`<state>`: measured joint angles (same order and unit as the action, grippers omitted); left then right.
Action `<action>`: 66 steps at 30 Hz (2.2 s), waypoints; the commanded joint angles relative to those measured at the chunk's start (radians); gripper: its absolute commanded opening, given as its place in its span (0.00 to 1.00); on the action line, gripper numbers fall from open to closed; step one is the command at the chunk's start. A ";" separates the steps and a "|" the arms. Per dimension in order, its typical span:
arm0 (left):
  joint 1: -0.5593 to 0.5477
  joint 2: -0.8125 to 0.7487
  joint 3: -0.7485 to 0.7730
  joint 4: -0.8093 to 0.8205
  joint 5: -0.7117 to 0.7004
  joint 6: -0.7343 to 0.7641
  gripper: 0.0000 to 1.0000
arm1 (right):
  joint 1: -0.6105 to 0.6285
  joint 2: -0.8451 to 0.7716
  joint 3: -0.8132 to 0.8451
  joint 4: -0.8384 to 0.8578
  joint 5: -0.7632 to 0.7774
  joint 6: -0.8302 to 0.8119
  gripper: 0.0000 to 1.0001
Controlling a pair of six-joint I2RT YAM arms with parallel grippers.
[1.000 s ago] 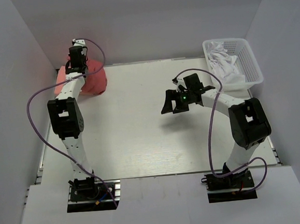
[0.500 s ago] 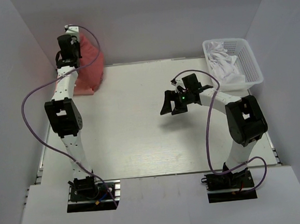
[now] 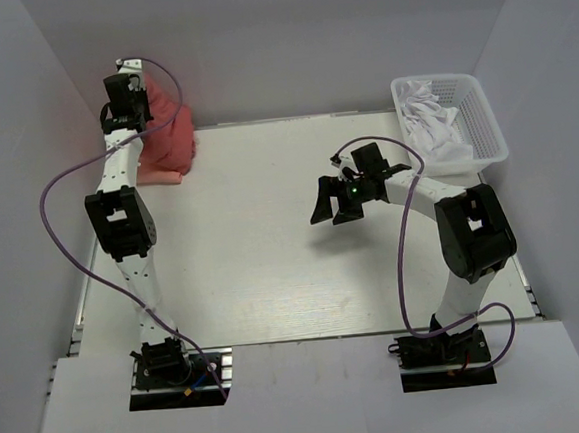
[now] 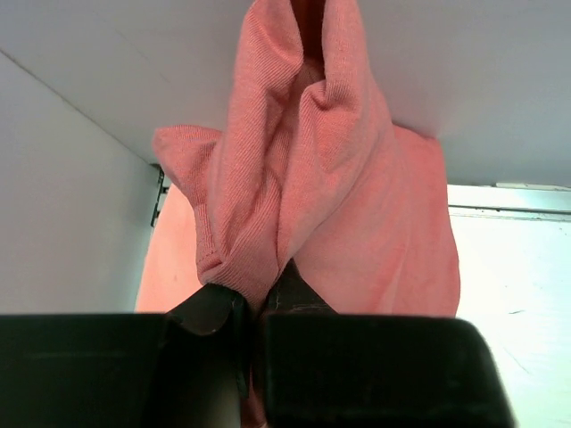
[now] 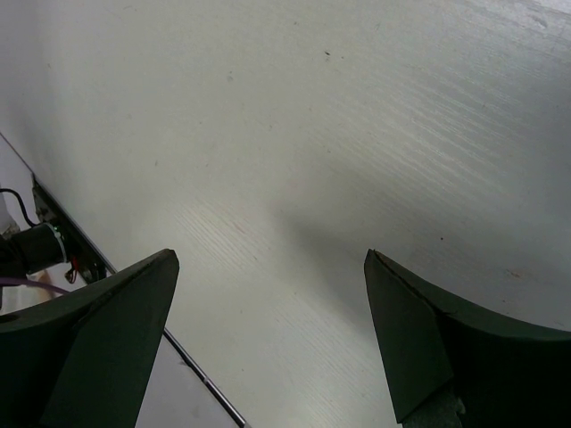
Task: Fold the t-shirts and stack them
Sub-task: Put the neatly folded tshirt into the corner of the board with the left arm
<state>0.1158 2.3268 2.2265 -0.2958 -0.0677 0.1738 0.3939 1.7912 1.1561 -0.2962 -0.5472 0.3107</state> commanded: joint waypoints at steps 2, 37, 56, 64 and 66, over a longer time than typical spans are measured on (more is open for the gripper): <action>-0.010 -0.067 0.055 -0.020 -0.037 -0.050 0.00 | 0.002 0.000 0.028 0.009 -0.034 0.013 0.90; -0.070 -0.519 -0.545 0.011 0.071 -0.276 1.00 | 0.006 -0.036 -0.018 -0.009 -0.048 -0.016 0.90; -0.525 -1.236 -1.473 0.138 0.100 -0.678 1.00 | 0.002 -0.604 -0.401 0.072 0.230 0.025 0.90; -0.623 -1.336 -1.522 -0.003 -0.069 -0.701 1.00 | 0.005 -0.871 -0.550 0.086 0.303 0.059 0.90; -0.634 -1.392 -1.550 0.035 -0.069 -0.701 1.00 | 0.002 -0.901 -0.558 0.077 0.306 0.054 0.90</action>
<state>-0.5007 1.0073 0.7021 -0.2481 -0.0883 -0.5060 0.3946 0.9298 0.5995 -0.2394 -0.2790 0.3603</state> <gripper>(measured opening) 0.994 0.904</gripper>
